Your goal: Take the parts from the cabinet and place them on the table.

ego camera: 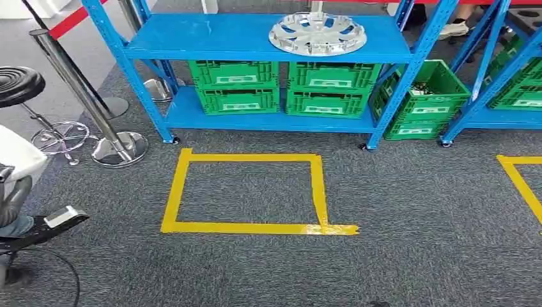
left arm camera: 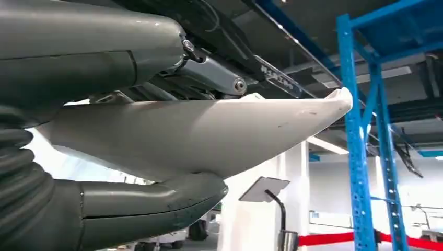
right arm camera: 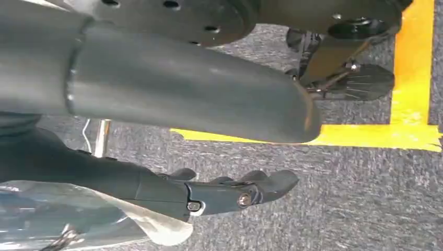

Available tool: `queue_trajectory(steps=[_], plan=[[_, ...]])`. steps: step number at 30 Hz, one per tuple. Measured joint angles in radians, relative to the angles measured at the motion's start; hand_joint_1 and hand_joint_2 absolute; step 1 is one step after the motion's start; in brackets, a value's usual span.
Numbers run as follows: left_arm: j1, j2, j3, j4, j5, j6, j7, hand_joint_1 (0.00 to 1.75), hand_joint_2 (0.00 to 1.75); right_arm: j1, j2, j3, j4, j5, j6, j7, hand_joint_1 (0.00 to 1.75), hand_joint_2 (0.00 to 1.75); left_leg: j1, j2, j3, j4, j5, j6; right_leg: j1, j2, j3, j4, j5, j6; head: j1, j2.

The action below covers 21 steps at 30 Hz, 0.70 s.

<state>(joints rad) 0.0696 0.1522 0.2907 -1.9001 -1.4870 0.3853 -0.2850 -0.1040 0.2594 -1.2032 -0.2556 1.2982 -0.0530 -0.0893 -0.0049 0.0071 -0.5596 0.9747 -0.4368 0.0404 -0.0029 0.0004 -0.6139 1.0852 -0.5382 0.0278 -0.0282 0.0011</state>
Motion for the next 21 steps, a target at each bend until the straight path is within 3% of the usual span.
queue_trajectory(steps=[2, 3, 4, 5, 7, 8, 10, 12, 13, 14, 15, 17, 18, 19, 20, 21], plan=[[0.000, 0.000, -0.001, 0.002, -0.001, -0.001, 0.002, 1.75, 1.75, 0.001, 0.000, 0.000, 0.000, 0.000, 0.000, 0.000, 0.00, 0.00, 0.000, 0.001, -0.009, 0.002, 0.002, -0.001, -0.002, 0.000, -0.068, 0.163, -0.077, 0.002, 0.000, 0.000], [0.000, -0.001, -0.002, 0.003, -0.002, -0.001, 0.002, 1.75, 1.75, 0.002, 0.000, 0.000, 0.000, 0.000, 0.000, 0.000, 0.00, 0.00, 0.000, 0.002, -0.012, 0.003, 0.004, -0.004, -0.003, -0.001, -0.089, 0.215, -0.093, 0.005, -0.001, 0.000], [0.000, -0.001, -0.002, 0.005, -0.003, -0.001, 0.003, 1.75, 1.75, 0.003, 0.000, 0.000, 0.000, 0.000, 0.000, 0.002, 0.00, 0.00, 0.002, 0.002, -0.015, 0.005, 0.005, -0.007, -0.005, -0.001, -0.086, 0.216, -0.083, 0.007, 0.000, 0.000], [0.000, -0.001, -0.003, 0.008, -0.003, -0.001, 0.003, 1.75, 1.75, 0.003, 0.000, 0.000, 0.000, 0.000, 0.000, 0.002, 0.00, 0.00, 0.004, 0.002, -0.019, 0.009, 0.006, -0.009, -0.008, -0.001, -0.057, 0.169, -0.052, 0.009, -0.001, 0.000], [-0.001, -0.001, -0.003, 0.010, -0.003, -0.002, 0.004, 1.75, 1.75, 0.002, 0.000, 0.000, 0.000, 0.000, -0.001, 0.002, 0.00, 0.00, 0.010, 0.002, -0.025, 0.023, 0.004, -0.019, -0.016, -0.002, 0.047, -0.012, 0.025, 0.014, 0.000, 0.000], [-0.002, 0.000, -0.003, 0.011, -0.003, -0.002, 0.004, 1.75, 1.75, 0.000, 0.000, 0.000, 0.000, 0.000, -0.001, 0.002, 0.00, 0.00, 0.009, 0.001, -0.030, 0.033, 0.001, -0.028, -0.016, 0.000, 0.076, -0.068, 0.008, 0.017, 0.000, 0.000], [-0.004, 0.001, -0.005, 0.011, -0.003, -0.003, 0.006, 1.75, 1.75, 0.000, 0.002, 0.000, 0.001, 0.000, -0.001, 0.003, 0.00, 0.00, 0.004, -0.001, -0.034, 0.042, 0.000, -0.042, -0.012, 0.008, 0.071, -0.064, 0.015, -0.007, -0.005, 0.000], [-0.005, 0.002, -0.006, 0.011, -0.003, -0.003, 0.006, 1.75, 1.75, 0.001, 0.002, 0.000, 0.001, 0.000, -0.002, 0.003, 0.00, 0.00, 0.009, -0.002, -0.032, 0.037, 0.007, -0.052, -0.007, 0.008, 0.071, -0.062, 0.021, -0.020, -0.003, 0.000], [-0.005, 0.002, -0.006, 0.011, -0.003, -0.003, 0.006, 1.75, 1.75, 0.001, 0.002, 0.000, 0.001, 0.000, -0.002, 0.003, 0.00, 0.00, 0.011, -0.002, -0.036, 0.042, 0.006, -0.055, -0.012, 0.006, 0.073, -0.065, 0.029, -0.030, -0.003, 0.000], [-0.005, 0.002, -0.006, 0.011, -0.003, -0.003, 0.006, 1.75, 1.75, 0.000, 0.002, 0.000, 0.001, 0.000, -0.002, 0.003, 0.00, 0.00, 0.012, -0.003, -0.045, 0.061, -0.019, -0.061, -0.013, 0.005, 0.071, -0.065, 0.034, -0.038, -0.006, 0.000], [-0.006, 0.002, -0.006, 0.011, -0.003, -0.003, 0.006, 1.75, 1.75, 0.000, 0.002, 0.000, 0.001, 0.000, -0.002, 0.003, 0.00, 0.00, 0.013, -0.003, -0.064, 0.115, -0.063, -0.066, -0.012, 0.005, 0.069, -0.065, 0.037, -0.044, -0.010, 0.000], [-0.006, 0.002, -0.008, 0.013, -0.003, -0.003, 0.006, 1.75, 1.75, 0.001, 0.002, 0.000, 0.001, 0.000, -0.002, 0.003, 0.00, 0.00, 0.014, -0.003, -0.126, 0.282, -0.149, -0.073, -0.010, 0.005, 0.060, -0.065, 0.042, -0.046, -0.010, 0.000], [-0.006, 0.002, -0.008, 0.014, -0.003, -0.003, 0.006, 1.75, 1.75, 0.002, 0.002, 0.000, 0.001, 0.000, -0.002, 0.003, 0.00, 0.00, 0.014, -0.003, -0.147, 0.341, -0.170, -0.074, -0.008, 0.005, 0.056, -0.065, 0.044, -0.046, -0.009, 0.000], [-0.006, 0.002, -0.009, 0.016, -0.003, -0.004, 0.006, 1.75, 1.75, 0.003, 0.002, 0.000, 0.001, 0.000, -0.002, 0.003, 0.00, 0.00, 0.014, -0.003, -0.148, 0.353, -0.167, -0.073, -0.007, 0.005, 0.054, -0.065, 0.046, -0.046, -0.009, 0.000], [-0.006, 0.002, -0.010, 0.018, -0.004, -0.004, 0.006, 1.75, 1.75, 0.003, 0.002, 0.000, 0.001, 0.000, -0.002, 0.003, 0.00, 0.00, 0.014, -0.003, -0.128, 0.324, -0.145, -0.070, -0.007, 0.005, 0.052, -0.065, 0.047, -0.046, -0.010, 0.000], [-0.006, 0.003, -0.011, 0.018, -0.005, -0.005, 0.007, 1.75, 1.75, 0.002, 0.002, 0.000, 0.001, 0.000, -0.002, 0.003, 0.00, 0.00, 0.014, -0.003, -0.086, 0.251, -0.105, -0.065, -0.006, 0.006, 0.052, -0.065, 0.049, -0.045, -0.009, 0.000]])
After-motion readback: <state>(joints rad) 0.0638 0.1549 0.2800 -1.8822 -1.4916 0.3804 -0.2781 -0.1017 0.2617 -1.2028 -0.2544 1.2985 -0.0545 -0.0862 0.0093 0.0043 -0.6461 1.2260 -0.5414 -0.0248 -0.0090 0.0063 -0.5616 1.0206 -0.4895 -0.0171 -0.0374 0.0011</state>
